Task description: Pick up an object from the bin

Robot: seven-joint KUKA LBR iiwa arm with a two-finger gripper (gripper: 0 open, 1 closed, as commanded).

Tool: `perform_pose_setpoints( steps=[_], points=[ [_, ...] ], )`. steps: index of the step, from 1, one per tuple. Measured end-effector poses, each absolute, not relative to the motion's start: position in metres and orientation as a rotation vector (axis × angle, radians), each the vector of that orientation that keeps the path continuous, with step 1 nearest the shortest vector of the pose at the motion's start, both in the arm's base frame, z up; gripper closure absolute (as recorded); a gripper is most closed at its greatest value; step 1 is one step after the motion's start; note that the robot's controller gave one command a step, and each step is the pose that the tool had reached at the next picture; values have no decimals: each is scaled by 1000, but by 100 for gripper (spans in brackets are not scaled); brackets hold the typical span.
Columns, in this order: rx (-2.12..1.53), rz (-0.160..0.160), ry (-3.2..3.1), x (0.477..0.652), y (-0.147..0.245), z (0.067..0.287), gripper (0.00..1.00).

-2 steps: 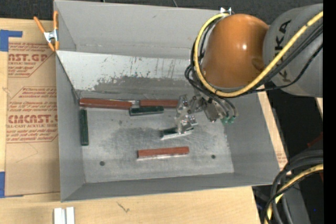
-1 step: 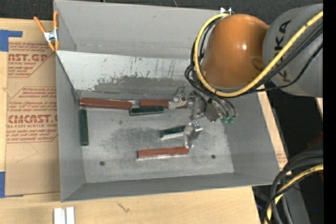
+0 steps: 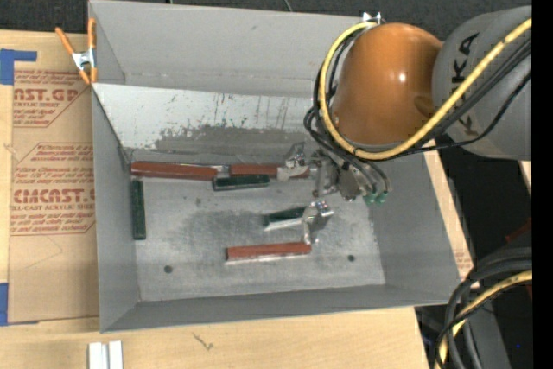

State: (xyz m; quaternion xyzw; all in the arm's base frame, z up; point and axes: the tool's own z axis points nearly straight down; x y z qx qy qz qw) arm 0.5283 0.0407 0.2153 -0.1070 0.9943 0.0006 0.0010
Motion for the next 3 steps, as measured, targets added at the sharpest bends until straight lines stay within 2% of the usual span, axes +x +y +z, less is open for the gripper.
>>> perform_pose_setpoints(
  steps=[1, 2, 3],
  points=[
    [-313, 1, 3116, 518, 50, 171, 0],
    [-194, 4, 3119, 518, 41, 76, 100],
    [-194, 4, 3119, 518, 41, 76, 100]
  ],
)
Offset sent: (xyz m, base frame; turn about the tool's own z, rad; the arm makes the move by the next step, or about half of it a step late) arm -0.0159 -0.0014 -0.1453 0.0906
